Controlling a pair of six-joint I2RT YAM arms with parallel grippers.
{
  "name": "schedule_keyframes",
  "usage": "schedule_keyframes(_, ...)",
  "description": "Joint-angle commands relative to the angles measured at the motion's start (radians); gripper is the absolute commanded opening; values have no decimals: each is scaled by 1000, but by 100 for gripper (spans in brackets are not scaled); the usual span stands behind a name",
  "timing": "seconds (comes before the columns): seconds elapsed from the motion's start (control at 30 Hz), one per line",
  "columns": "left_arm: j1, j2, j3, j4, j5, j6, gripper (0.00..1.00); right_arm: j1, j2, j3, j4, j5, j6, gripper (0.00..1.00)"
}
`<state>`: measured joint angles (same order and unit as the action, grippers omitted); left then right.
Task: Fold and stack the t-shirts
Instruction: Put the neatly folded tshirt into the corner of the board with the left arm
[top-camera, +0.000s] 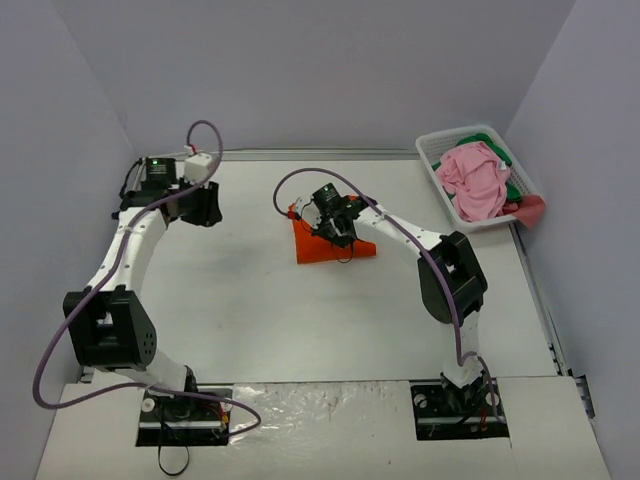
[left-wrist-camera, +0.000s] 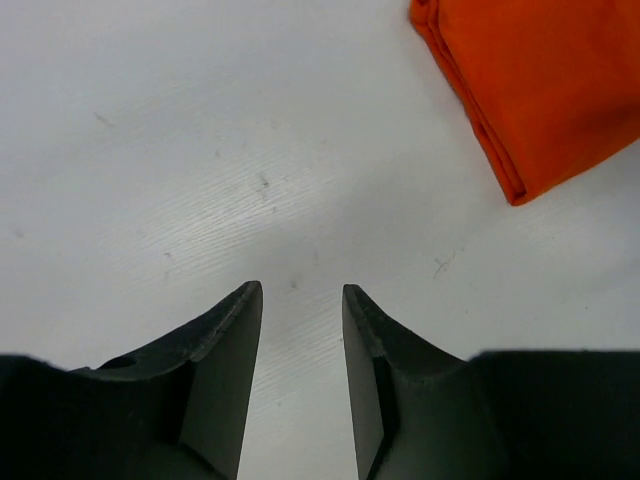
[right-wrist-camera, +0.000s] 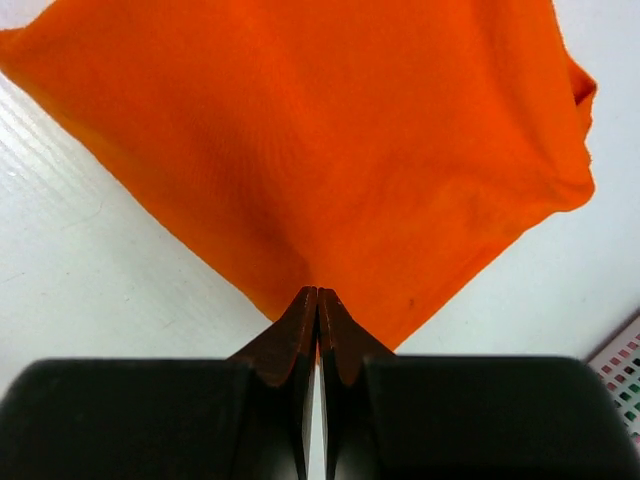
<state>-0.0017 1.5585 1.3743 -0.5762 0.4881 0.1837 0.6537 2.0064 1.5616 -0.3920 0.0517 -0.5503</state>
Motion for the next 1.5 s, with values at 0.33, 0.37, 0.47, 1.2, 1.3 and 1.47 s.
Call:
schedule_keyframes(0.33, 169, -121, -238, 269, 351, -328, 39, 125, 61, 135, -67, 30, -10, 40)
schedule_keyframes(0.37, 173, -115, -242, 292, 360, -345, 40, 144, 72, 147, -82, 30, -11, 40)
schedule_keyframes(0.47, 186, -86, -254, 320, 388, -391, 41, 168, 118, 196, -108, 27, -10, 39)
schedule_keyframes(1.2, 201, 41, -296, 435, 448, -507, 42, 208, 330, 301, -140, 27, 0, 31)
schedule_keyframes(1.3, 201, 52, -296, 444, 451, -513, 41, 210, 342, 314, -140, 36, -2, 17)
schedule_keyframes(1.47, 195, 90, -287, 446, 483, -533, 42, 212, 333, 327, -153, 39, -3, 0)
